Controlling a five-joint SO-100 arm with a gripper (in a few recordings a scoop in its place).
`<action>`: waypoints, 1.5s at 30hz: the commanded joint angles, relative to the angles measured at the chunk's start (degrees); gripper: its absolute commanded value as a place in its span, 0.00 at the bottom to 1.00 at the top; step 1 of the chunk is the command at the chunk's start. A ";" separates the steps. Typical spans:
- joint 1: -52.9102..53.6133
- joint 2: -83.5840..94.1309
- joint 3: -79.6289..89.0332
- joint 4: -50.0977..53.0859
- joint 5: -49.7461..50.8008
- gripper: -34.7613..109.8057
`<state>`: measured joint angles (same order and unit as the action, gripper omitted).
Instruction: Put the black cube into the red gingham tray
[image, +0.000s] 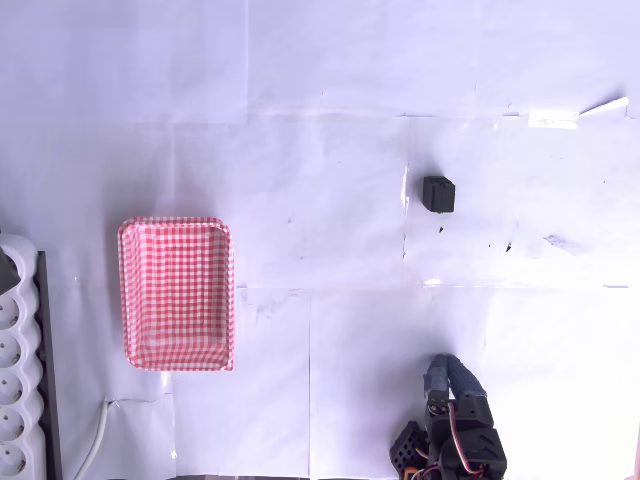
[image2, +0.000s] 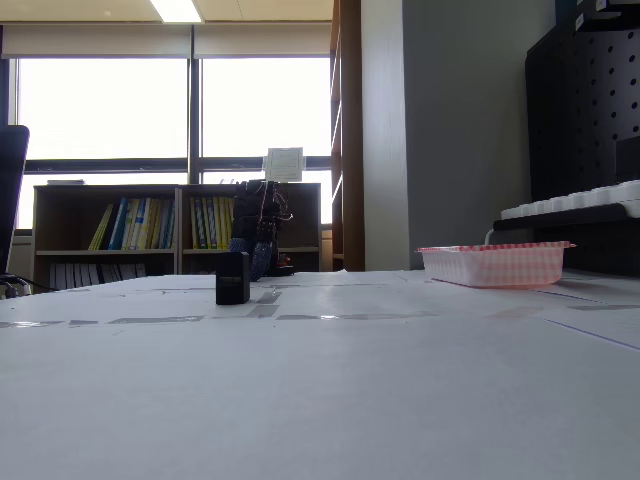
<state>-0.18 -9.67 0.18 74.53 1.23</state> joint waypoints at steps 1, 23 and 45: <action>-0.53 -0.62 0.62 2.29 0.97 0.25; 3.25 23.20 0.62 -33.31 6.42 0.26; 1.14 78.49 5.62 -107.93 -2.29 0.55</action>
<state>1.32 61.35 1.41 -24.43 0.35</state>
